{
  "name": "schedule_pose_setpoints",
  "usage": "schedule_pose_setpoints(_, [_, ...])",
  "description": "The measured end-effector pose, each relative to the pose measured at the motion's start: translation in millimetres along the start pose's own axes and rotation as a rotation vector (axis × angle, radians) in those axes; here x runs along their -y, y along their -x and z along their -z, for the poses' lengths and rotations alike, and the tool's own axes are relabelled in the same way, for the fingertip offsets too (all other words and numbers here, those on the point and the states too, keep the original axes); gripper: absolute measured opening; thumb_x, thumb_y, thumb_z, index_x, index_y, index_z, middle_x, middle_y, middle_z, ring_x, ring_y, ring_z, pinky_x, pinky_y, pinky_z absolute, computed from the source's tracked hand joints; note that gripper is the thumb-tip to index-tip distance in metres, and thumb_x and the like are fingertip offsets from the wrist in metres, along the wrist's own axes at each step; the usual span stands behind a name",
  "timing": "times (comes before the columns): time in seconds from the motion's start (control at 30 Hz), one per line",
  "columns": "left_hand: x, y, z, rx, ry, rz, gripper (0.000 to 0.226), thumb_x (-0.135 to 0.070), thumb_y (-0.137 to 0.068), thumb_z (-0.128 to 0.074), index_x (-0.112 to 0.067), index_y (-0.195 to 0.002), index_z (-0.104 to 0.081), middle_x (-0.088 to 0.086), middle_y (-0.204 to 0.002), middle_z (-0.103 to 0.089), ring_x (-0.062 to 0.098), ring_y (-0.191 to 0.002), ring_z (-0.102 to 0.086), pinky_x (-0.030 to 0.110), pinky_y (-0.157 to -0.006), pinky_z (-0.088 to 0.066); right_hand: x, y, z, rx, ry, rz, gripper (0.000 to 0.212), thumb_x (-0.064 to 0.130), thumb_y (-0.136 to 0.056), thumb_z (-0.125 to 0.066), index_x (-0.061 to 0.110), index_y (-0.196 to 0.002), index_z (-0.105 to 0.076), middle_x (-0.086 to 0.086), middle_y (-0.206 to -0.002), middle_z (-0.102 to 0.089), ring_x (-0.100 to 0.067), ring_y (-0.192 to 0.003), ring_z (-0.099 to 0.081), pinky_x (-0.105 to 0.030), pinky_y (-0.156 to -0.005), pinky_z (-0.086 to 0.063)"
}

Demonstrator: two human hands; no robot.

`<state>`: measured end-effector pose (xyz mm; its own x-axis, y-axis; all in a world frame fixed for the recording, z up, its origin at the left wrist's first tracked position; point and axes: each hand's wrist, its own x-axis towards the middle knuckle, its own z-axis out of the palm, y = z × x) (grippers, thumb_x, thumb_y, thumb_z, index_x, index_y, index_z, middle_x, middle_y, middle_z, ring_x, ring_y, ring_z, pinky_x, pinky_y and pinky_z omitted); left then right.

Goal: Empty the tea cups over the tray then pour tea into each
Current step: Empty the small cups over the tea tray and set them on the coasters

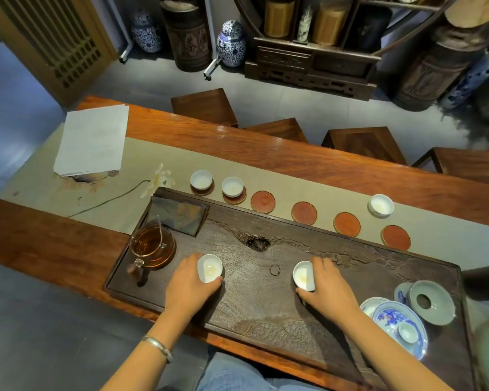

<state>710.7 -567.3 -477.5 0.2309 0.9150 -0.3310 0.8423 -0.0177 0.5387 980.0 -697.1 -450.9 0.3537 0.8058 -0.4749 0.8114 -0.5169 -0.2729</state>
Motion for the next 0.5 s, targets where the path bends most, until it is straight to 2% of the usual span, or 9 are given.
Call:
schedule_pose_setpoints(0.13, [-12, -11, 2, -0.009, 0.025, -0.051, 0.06, -0.048, -0.069, -0.078, -0.027, -0.119, -0.052, -0.004, -0.111, -0.055, 0.02, -0.105, -0.058, 0.029, -0.073, -0.043, 5, -8, 6, -0.03, -0.064, -0.011, 0.061, 0.044, -0.088, -0.069, 0.015, -0.135, -0.042, -0.007, -0.129, -0.048, -0.027, -0.119, -0.051, -0.036, -0.084, -0.05])
schedule_pose_setpoints(0.23, [-35, -29, 6, -0.012, 0.031, -0.097, 0.06, -0.047, -0.07, -0.078, -0.026, -0.12, -0.053, -0.003, -0.114, -0.056, 0.02, -0.108, -0.057, 0.031, -0.076, -0.046, 10, -22, 20, -0.07, -0.115, -0.006, 0.064, 0.042, -0.088, -0.07, 0.015, -0.138, -0.042, -0.009, -0.129, -0.048, -0.03, -0.118, -0.051, -0.037, -0.085, -0.049])
schedule_pose_setpoints(0.37, [-72, -58, 8, -0.004, 0.088, -0.185, 0.057, -0.042, -0.069, -0.08, -0.024, -0.117, -0.054, -0.005, -0.11, -0.056, 0.018, -0.105, -0.055, 0.029, -0.075, -0.042, 18, -49, 41, -0.138, -0.147, -0.01, 0.064, 0.041, -0.088, -0.072, 0.011, -0.137, -0.044, -0.011, -0.127, -0.049, -0.03, -0.117, -0.052, -0.038, -0.084, -0.049])
schedule_pose_setpoints(0.5, [-105, -88, 4, 0.018, 0.094, -0.222, 0.056, -0.041, -0.069, -0.078, -0.021, -0.117, -0.056, 0.002, -0.112, -0.06, 0.021, -0.102, -0.058, 0.034, -0.077, -0.05, 24, -76, 60, -0.2, -0.178, -0.034, 0.064, 0.037, -0.086, -0.074, 0.006, -0.135, -0.045, -0.014, -0.123, -0.051, -0.033, -0.113, -0.053, -0.039, -0.083, -0.047])
